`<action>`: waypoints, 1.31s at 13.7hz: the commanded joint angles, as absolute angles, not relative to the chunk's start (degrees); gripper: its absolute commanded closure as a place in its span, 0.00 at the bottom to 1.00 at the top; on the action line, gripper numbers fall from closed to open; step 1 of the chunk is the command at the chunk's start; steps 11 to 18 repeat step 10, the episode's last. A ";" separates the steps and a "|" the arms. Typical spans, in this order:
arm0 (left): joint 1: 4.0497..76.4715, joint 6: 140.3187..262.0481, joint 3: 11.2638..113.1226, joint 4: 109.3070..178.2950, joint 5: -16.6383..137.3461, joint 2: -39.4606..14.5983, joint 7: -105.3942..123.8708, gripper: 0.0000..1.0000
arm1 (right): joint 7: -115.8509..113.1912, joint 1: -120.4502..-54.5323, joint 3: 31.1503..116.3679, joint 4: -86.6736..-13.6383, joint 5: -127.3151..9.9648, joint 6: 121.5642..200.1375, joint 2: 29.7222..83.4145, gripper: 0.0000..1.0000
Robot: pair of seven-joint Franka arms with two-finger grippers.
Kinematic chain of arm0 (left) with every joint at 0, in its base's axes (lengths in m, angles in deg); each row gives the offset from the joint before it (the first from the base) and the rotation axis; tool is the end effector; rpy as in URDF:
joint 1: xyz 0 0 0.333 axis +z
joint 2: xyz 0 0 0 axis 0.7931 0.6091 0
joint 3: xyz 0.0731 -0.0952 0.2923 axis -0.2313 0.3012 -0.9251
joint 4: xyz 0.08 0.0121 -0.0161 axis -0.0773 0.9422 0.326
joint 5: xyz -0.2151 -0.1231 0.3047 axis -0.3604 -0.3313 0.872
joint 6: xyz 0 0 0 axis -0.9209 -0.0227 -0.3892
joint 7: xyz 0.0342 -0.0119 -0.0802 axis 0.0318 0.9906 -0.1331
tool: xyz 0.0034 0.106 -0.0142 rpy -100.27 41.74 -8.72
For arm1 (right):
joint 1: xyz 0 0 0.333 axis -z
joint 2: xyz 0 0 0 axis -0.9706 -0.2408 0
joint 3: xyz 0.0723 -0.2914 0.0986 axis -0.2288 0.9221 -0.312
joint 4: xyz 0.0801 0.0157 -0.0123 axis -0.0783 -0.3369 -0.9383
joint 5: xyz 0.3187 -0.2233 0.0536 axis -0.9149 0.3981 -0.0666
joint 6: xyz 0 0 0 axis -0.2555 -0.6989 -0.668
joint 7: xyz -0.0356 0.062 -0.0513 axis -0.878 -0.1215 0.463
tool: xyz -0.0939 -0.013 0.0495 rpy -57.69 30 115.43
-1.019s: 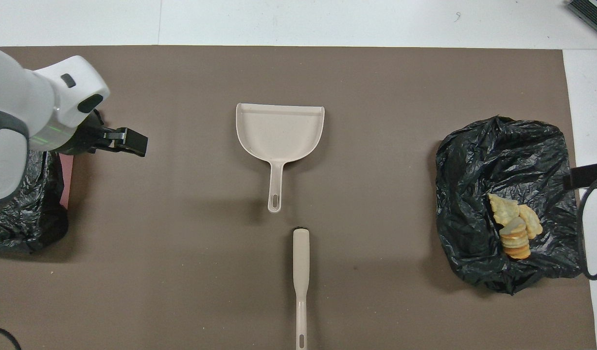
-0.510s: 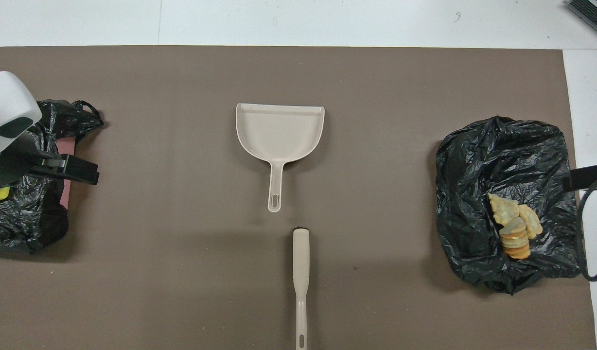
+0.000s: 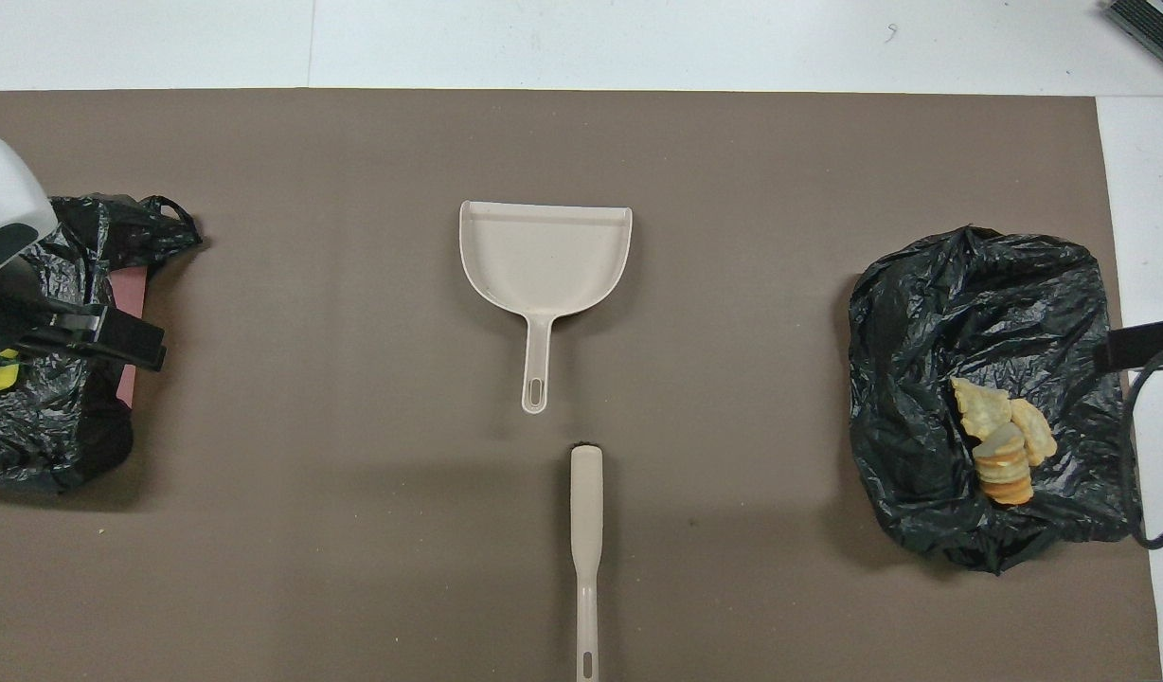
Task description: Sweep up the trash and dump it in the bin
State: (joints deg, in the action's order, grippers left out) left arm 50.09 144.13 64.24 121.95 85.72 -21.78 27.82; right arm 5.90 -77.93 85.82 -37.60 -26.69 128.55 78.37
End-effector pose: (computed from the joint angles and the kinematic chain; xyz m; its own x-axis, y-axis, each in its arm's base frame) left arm 0.5367 -0.0698 0.6284 0.9763 -0.1829 -0.1156 -0.1836 -0.9830 0.0047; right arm 0.5083 -0.0324 0.6699 0.9992 -0.0391 0.0092 -0.0392 -0.9991 0.0148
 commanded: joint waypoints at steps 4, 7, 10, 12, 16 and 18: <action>50.72 140.85 64.44 116.87 85.93 -18.54 28.81 0.00 | 4.47 -77.21 85.53 -38.16 -27.12 128.77 78.94 0.00; 50.72 140.93 64.44 116.87 85.93 -18.45 28.81 0.00 | 4.38 -77.38 85.18 -37.98 -27.73 128.77 79.46 0.00; 50.72 140.93 64.44 116.87 85.84 -18.54 28.81 0.00 | 4.21 -77.21 85.62 -37.99 -27.65 128.86 79.38 0.00; 50.72 140.93 64.44 116.87 85.84 -18.54 28.81 0.00 | 4.21 -77.21 85.62 -37.99 -27.65 128.86 79.38 0.00; 50.72 140.93 64.44 116.87 85.84 -18.54 28.81 0.00 | 4.21 -77.21 85.62 -37.99 -27.65 128.86 79.38 0.00; 50.72 140.93 64.44 116.87 85.84 -18.54 28.81 0.00 | 4.21 -77.21 85.62 -37.99 -27.65 128.86 79.38 0.00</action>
